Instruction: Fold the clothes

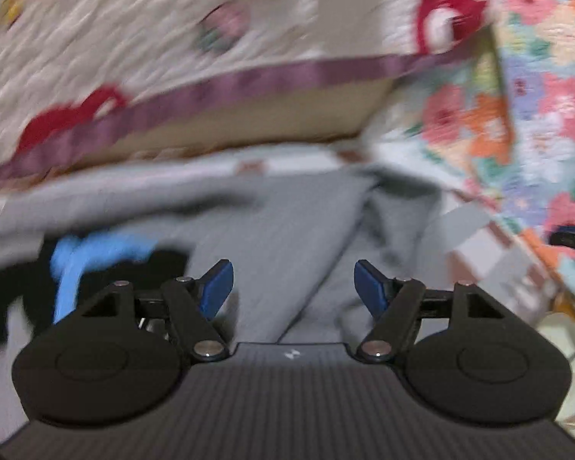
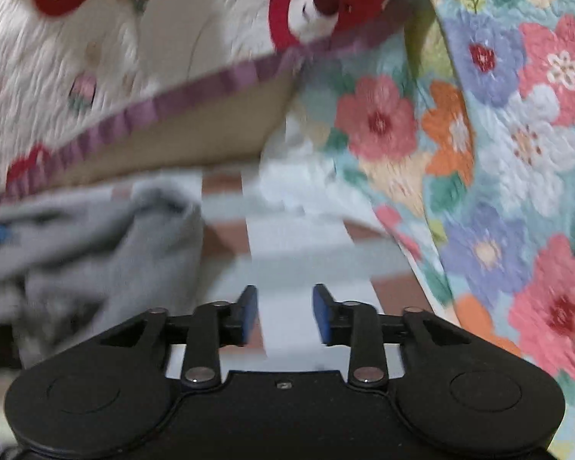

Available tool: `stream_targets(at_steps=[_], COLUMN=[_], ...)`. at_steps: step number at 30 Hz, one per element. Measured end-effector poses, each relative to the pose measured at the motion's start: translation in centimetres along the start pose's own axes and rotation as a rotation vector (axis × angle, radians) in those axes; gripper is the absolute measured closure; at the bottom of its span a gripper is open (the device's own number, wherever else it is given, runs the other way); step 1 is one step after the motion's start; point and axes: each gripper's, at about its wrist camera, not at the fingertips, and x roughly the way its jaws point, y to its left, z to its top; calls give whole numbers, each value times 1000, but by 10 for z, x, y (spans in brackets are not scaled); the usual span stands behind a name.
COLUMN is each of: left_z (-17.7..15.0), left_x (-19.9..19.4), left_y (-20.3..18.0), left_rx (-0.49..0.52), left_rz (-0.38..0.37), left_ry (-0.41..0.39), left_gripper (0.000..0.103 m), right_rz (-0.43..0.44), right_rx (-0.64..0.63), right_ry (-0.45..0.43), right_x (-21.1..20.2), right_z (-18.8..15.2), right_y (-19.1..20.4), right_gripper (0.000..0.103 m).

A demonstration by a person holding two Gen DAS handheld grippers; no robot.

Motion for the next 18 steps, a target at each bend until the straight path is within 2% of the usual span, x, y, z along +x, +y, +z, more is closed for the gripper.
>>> stream_targets(at_steps=[5,10,13,17,18], left_z=[-27,-38,-42,-54,-61], left_x=[-11,-25,-47,-100,-104], left_y=[10,6,1,-5,3], left_rx=[4,15,-20,59,44], left_rz=[59,167,248,213,229], left_ry=[19,31,-30,-135,-116], left_gripper=[34,33,38,35,35], right_rz=[78,220,311,347,351], right_rx=[1,81,102,64,58], right_ry=[85,73,65,75,76], right_x=[-9,30,43,56,59], right_z=[-35,-24,-20,-25,-26], right_y=[-28,0,24,49,52], right_gripper=[52,52,51,48,46])
